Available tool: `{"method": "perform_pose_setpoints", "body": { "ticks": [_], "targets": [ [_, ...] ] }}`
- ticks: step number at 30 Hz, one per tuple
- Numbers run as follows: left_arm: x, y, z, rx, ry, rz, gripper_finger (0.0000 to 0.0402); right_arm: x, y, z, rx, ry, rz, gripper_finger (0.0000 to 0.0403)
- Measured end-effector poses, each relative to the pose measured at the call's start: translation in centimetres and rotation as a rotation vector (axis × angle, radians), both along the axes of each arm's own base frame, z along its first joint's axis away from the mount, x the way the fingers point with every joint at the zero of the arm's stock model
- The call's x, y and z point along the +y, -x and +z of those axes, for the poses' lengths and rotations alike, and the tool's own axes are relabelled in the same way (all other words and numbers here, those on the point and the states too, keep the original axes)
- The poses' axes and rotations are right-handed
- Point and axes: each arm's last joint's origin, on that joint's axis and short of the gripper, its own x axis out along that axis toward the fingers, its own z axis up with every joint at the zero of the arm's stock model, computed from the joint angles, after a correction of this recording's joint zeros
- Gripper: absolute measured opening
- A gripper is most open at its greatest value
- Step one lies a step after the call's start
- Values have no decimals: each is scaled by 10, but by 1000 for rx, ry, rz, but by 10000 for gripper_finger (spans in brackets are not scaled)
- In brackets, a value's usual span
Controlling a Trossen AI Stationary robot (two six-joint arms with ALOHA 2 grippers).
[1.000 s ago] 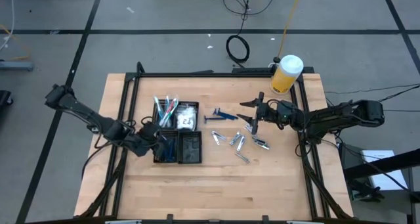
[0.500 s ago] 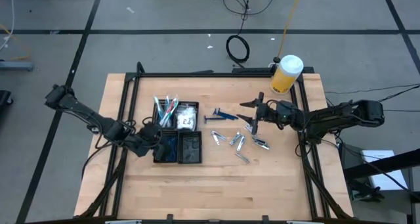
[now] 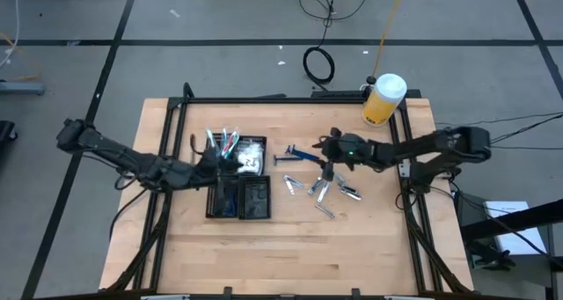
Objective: Pick & Place Travel size toiletries
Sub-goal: Put the blue razor into the bottom left black bin
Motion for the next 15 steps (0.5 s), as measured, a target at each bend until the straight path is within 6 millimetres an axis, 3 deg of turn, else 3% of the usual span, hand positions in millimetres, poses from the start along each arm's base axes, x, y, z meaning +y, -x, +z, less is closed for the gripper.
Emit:
{"method": "perform_pose_setpoints", "body": {
  "ticks": [5,15],
  "targets": [
    [12,-5,14,-107,-136,47,256,-20,-13,-26,90,-57,-82,207],
    [33,-14,2,-14,-145,151,245,-40,-7,-49,218,-110,-156,198]
  ]
}}
